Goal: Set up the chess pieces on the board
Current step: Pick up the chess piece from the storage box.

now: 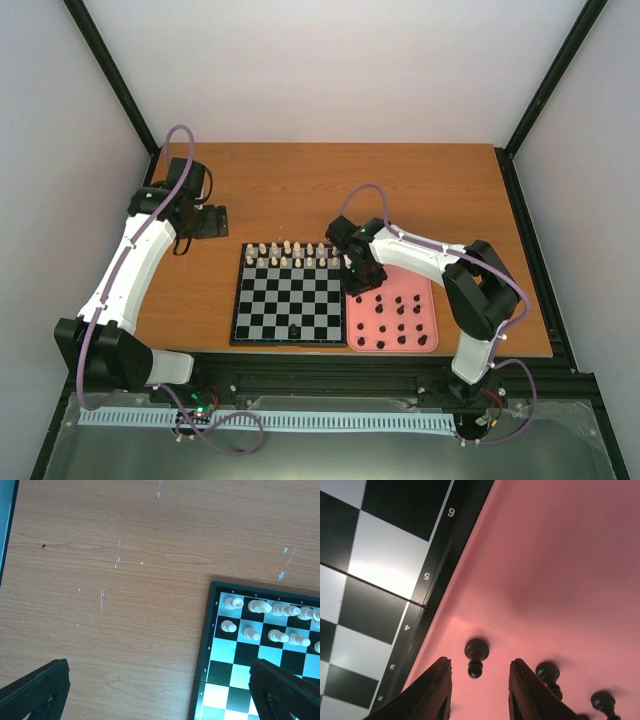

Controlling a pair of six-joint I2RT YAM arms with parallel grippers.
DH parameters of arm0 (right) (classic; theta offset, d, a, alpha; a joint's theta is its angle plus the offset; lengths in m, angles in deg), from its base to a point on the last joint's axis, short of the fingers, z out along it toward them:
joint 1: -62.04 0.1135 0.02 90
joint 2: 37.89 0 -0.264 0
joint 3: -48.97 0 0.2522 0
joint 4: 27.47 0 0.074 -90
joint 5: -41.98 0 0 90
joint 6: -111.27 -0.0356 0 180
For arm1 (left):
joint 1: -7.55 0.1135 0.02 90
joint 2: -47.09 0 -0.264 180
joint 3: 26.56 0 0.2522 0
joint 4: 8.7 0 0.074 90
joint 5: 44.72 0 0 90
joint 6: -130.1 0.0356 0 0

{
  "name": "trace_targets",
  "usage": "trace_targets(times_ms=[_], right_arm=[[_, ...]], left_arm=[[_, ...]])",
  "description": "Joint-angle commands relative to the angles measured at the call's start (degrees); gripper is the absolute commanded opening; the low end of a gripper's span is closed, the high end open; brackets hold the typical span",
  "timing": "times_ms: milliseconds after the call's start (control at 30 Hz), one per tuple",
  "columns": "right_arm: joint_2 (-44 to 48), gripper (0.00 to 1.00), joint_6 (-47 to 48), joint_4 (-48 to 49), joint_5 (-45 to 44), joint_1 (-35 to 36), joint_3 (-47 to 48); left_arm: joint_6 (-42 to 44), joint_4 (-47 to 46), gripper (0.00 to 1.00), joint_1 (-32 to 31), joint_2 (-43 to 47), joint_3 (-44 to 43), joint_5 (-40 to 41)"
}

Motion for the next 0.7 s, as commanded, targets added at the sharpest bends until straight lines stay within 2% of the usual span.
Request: trace_targets(times_ms=[0, 500, 667], right_arm=[[-1.84, 0.31, 0.81, 1.90, 0.35, -0.61, -0.83], [-1.14, 0.26, -0.12, 3.48, 2.21, -0.61, -4.46], [-1.28, 0.19, 0.23, 3.51, 1.97, -0.61, -4.41]], left_arm=[[1.63, -0.31, 1.00, 0.05, 0.54, -0.03, 0.87], [1.45, -1.20, 1.00, 0.03, -1.47, 0.13, -0.55], [1.44, -1.31, 1.00, 0.05, -1.40, 0.48, -0.01]])
